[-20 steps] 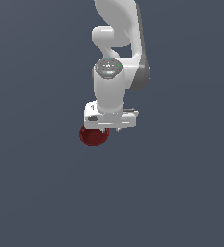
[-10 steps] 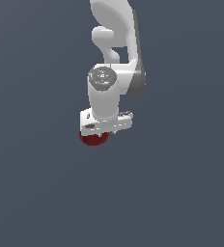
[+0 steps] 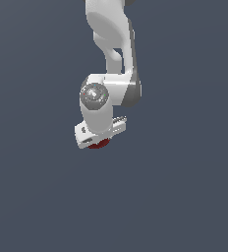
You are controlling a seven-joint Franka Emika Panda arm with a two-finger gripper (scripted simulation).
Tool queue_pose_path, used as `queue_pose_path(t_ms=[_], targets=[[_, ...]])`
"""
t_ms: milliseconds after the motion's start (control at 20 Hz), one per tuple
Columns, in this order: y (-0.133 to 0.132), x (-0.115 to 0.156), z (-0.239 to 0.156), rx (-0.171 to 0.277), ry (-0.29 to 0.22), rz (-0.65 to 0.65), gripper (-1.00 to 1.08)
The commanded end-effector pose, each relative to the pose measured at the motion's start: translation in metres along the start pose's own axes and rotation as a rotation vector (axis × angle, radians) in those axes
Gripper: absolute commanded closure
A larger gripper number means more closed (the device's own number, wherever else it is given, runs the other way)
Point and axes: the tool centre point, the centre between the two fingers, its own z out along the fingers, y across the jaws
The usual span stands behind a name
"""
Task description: Pick up the object and move it to a goal position.
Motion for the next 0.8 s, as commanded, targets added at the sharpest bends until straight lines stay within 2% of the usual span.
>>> queue_pose_path(t_ms=[0, 750], targets=[[0.007, -0.001, 0.005, 0.011, -0.022, -0.060, -0.20], [0.047, -0.014, 0.035, 0.107, -0.130, -0.402, -0.20]])
